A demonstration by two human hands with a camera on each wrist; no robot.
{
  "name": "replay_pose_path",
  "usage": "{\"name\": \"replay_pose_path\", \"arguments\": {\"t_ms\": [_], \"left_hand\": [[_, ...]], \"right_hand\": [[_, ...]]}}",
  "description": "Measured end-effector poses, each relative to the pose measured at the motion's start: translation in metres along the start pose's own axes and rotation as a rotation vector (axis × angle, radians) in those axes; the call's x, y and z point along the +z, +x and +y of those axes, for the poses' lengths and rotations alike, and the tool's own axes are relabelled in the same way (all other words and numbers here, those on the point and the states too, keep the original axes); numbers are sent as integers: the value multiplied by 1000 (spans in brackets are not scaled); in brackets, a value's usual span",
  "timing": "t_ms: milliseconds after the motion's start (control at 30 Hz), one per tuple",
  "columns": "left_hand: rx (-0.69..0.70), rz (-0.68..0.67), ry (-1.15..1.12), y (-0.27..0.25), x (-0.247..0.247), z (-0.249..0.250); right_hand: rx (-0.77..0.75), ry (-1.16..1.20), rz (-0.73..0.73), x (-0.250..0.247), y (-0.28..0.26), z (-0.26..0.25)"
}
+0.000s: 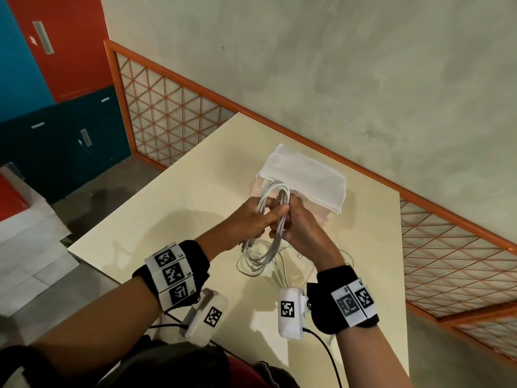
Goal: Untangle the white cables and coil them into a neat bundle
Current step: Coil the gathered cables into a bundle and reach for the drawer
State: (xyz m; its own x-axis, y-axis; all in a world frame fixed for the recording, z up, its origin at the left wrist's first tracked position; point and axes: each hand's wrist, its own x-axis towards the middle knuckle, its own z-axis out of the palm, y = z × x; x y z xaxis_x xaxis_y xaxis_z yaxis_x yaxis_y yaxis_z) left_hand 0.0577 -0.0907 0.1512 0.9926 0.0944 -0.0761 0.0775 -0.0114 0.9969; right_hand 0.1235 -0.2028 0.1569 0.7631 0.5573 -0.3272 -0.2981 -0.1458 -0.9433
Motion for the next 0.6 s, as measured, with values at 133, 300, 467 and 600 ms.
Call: {"name": "replay_pose_path", "arguments": {"t_ms": [133,300,467,600], "left_hand": [[-49,-94,4,-2,-4,-2],[-108,-183,34,-3,-6,1],[-109,-212,68,-3,-8,10],[14,-179,96,-4,-6,10]], "right_hand": [[-255,-458,193,-12,0,-8],[-439,-649,120,-7,-9,-23],[-422,-532,106,-8,-4,-26],[-416,-469,100,-6,-4,-32]]}}
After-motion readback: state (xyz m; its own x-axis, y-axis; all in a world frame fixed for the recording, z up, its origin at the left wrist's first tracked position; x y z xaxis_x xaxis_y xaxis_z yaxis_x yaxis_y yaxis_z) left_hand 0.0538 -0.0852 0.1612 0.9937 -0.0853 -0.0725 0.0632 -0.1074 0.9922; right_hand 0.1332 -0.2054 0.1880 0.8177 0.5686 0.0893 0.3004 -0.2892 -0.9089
